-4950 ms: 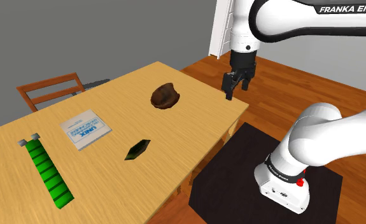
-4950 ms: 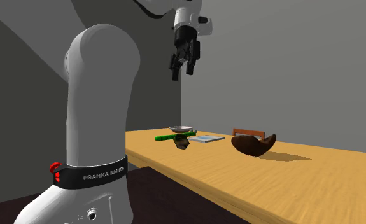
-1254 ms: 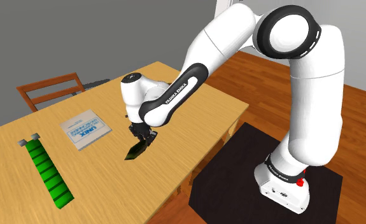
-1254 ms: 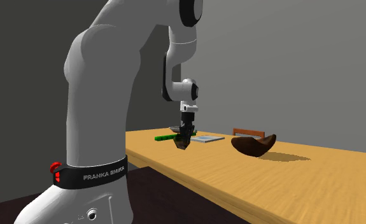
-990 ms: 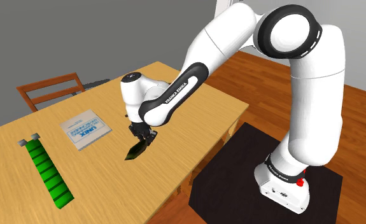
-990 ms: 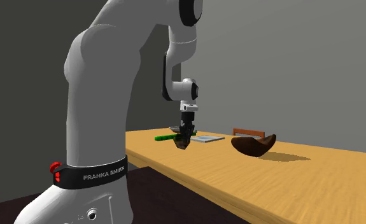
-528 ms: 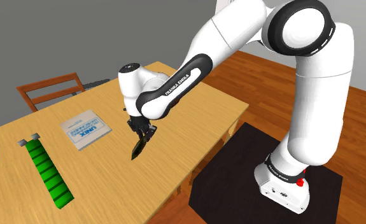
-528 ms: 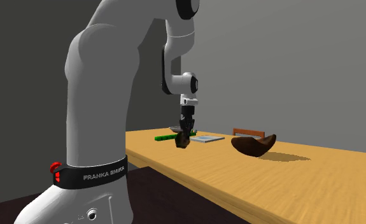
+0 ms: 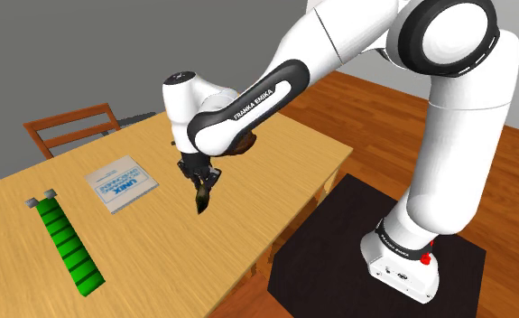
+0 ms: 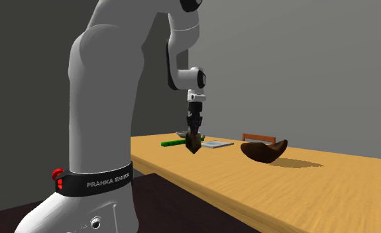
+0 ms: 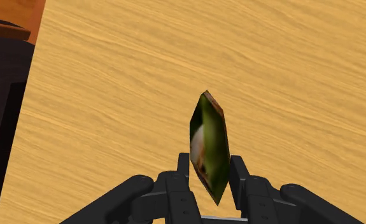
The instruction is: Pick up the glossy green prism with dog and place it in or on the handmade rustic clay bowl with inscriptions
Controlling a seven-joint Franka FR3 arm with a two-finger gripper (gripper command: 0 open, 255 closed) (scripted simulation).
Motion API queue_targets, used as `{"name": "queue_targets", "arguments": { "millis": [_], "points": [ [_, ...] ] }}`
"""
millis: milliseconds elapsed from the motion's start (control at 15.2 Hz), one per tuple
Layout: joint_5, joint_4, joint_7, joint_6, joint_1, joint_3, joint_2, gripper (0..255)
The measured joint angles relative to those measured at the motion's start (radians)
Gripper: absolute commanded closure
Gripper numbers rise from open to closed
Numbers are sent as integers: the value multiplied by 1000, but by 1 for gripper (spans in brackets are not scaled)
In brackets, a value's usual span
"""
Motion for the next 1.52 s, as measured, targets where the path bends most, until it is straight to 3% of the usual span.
{"name": "queue_targets", "arguments": {
  "millis": [1122,1518],
  "points": [
    [94,88,-58,-192,-34,39,-126,255],
    [112,91,-177,-212,-111,3,-148,255]
  ]
}}
